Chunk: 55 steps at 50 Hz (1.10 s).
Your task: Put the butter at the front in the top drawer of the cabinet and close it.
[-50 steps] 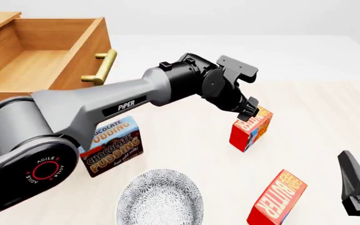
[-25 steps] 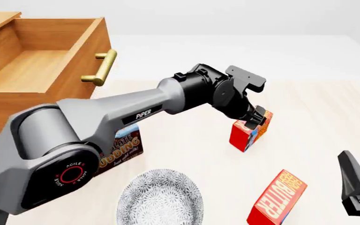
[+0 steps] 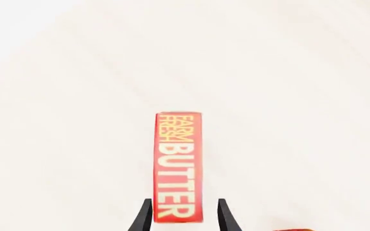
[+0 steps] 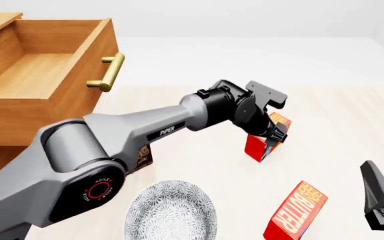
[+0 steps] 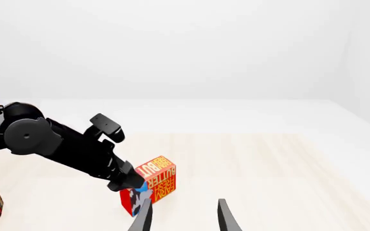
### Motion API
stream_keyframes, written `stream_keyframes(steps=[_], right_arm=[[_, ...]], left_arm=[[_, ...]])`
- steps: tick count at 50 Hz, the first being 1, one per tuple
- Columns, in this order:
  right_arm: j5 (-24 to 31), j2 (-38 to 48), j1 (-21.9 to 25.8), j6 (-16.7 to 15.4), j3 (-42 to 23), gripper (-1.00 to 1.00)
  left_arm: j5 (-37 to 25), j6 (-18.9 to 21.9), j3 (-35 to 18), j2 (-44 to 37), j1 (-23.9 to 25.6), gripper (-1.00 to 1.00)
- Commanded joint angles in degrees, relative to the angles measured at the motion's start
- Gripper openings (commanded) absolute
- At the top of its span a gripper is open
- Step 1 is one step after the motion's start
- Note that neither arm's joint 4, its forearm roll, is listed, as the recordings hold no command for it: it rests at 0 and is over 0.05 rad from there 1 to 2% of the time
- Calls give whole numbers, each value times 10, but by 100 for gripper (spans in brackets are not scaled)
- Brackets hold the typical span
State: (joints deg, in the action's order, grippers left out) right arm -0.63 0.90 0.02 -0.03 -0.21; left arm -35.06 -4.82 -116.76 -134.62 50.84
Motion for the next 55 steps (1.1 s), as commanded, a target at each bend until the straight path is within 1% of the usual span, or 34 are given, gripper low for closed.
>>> stream_keyframes(steps=[1, 10, 11, 12, 13, 14, 15, 16, 18, 23, 28, 31, 50, 53, 54, 55], right_arm=[[0, -1, 0, 0, 0, 100], [0, -1, 0, 0, 0, 100], [0, -1, 0, 0, 0, 100], [0, -1, 0, 0, 0, 100], [0, -1, 0, 0, 0, 100], [0, -1, 0, 0, 0, 100], [0, -1, 0, 0, 0, 100], [0, -1, 0, 0, 0, 100], [0, -1, 0, 0, 0, 100], [0, -1, 0, 0, 0, 100], [0, -1, 0, 0, 0, 100], [0, -1, 0, 0, 0, 100], [0, -1, 0, 0, 0, 100], [0, -1, 0, 0, 0, 100], [0, -1, 0, 0, 0, 100], [0, -1, 0, 0, 0, 100]], left_arm=[[2, -3, -8, -17, -4, 100], [3, -3, -12, -25, -8, 100], [-15, 15, -32, -37, -36, 100], [-23, 26, -42, -43, -45, 100], [-10, 12, -27, -34, -29, 100], [7, -11, -6, -24, -11, 100], [-1, 1, -17, -33, -18, 100], [-1, 1, -18, -33, -18, 100], [7, -8, -10, -33, -10, 100], [4, -5, -21, -46, -13, 100], [8, -12, -27, -55, -3, 100], [1, -12, -45, -70, -3, 100], [-31, -13, -115, -123, -3, 100], [-40, -7, -132, -130, -7, 100], [-41, -8, -132, -130, -6, -100], [-40, -12, -131, -130, -2, -100]])
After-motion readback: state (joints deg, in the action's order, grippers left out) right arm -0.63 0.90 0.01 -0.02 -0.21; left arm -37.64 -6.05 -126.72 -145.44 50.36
